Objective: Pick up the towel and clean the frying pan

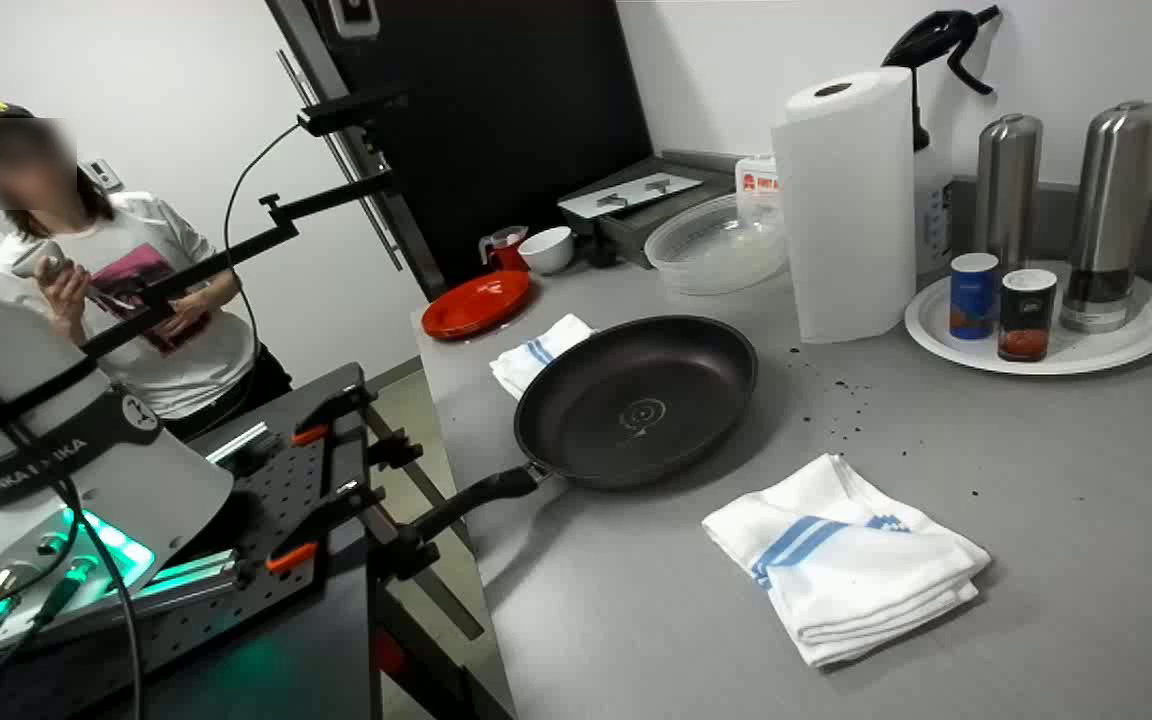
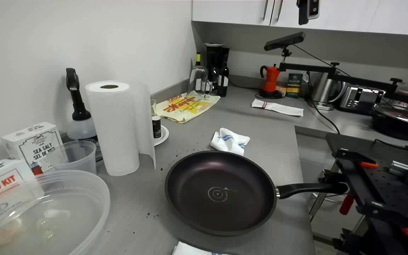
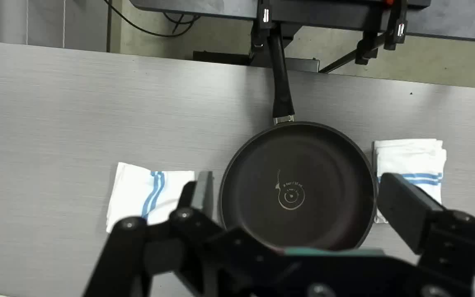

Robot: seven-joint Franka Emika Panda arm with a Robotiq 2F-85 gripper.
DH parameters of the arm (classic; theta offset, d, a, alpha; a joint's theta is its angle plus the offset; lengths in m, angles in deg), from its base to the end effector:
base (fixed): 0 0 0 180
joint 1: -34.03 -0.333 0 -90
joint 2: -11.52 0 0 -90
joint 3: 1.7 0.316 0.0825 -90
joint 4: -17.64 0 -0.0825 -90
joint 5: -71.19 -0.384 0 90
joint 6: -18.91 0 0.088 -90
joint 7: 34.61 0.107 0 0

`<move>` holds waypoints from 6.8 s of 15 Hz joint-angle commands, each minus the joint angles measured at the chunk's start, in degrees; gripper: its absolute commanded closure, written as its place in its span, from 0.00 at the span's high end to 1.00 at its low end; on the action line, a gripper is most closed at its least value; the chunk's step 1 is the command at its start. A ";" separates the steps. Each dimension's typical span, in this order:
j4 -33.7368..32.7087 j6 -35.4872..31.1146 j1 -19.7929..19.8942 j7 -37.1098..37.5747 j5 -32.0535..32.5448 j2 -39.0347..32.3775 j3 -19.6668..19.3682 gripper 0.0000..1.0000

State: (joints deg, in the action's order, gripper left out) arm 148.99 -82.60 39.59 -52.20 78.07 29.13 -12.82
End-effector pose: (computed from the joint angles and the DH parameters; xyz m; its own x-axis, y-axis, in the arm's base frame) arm 0.4100 -0.1372 0.4543 0.9727 0.0681 -0.2220 0.0661 -0.9977 -0.0166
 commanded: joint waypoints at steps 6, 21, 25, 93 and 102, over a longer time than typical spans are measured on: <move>-3.11 -3.19 1.28 -2.25 -1.38 -6.30 -1.60 1.00; -17.98 -18.71 10.82 -4.88 -16.51 -34.49 -3.07 1.00; -23.58 -19.28 13.44 -2.25 -17.55 -43.00 -1.78 1.00; -45.65 -30.48 15.81 15.14 -15.12 -78.56 2.74 0.03; -34.57 -26.11 13.76 14.44 -14.93 -67.27 3.68 0.03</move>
State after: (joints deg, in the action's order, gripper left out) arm 107.14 -109.73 55.06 -37.88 62.68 -44.73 -9.36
